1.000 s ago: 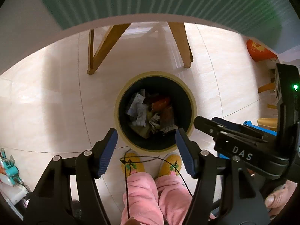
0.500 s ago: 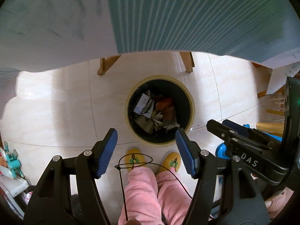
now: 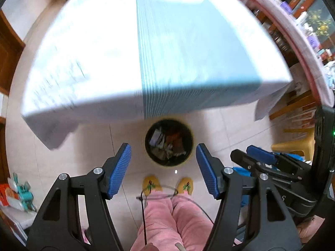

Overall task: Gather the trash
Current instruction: 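Raise both open tools back over the table toward the red wrapper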

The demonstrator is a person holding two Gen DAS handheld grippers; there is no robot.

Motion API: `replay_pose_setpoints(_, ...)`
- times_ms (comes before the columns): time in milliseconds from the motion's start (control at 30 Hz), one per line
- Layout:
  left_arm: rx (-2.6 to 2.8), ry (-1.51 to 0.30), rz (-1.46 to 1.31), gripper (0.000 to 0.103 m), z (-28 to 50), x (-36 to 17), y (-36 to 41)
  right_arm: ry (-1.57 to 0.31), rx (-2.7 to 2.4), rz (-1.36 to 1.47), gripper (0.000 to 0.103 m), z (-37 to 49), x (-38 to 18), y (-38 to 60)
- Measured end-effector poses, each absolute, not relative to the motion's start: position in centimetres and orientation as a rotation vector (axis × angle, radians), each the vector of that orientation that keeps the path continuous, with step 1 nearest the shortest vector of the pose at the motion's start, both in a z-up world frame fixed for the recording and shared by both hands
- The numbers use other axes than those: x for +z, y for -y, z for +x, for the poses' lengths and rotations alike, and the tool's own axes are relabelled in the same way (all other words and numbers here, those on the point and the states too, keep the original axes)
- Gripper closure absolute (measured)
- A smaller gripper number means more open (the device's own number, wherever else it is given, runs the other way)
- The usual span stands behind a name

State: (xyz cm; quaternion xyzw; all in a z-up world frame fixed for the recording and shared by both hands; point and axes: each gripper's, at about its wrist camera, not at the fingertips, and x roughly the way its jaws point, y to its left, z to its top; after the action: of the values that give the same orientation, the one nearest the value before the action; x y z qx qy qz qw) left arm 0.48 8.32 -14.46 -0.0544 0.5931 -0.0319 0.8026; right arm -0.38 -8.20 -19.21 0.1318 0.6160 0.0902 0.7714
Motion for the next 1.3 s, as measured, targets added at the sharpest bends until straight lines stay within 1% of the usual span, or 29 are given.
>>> replay_pose_setpoints(233, -0.085, -1.129, -0.093, 0.041, 0.5, -4.0, -9.1, -1.207, 0.196, 0.293, 0.056, -1.4, -8.2, 7.8)
replay_pose_setpoints(333, -0.095, -1.080, -0.084, 0.041, 0.6, -0.2, -9.4, -1.114, 0.189, 0.268, 0.056, -1.9, -3.1, 7.5)
replay_pose_setpoints(500, -0.093, -1.009, -0.047, 0.041, 1.1, 5.1, -9.9, -0.989, 0.168, 0.212, 0.056, -1.7, 3.0, 7.6)
replay_pose_setpoints(733, -0.106, -0.927, -0.066, 0.041, 3.6, 12.0, -11.5, -0.914, 0.166, 0.208, 0.056, 0.3, 10.5, 7.5)
replay_pose_setpoints(867, -0.111, -0.857, -0.037, 0.041, 6.0, 16.7, -12.4, -0.877, 0.192, 0.213, 0.056, 3.3, 15.4, 7.4)
replay_pose_setpoints(1067, -0.129, -0.813, -0.032, 0.041, 10.9, 23.0, -13.4, -0.852, 0.189, 0.234, 0.056, 9.0, 22.0, 8.3)
replay_pose_setpoints(1300, -0.091, -0.776, -0.010, 0.041, 20.5, 28.9, -12.9, -0.830, 0.213, 0.251, 0.056, 20.3, 28.8, 10.6)
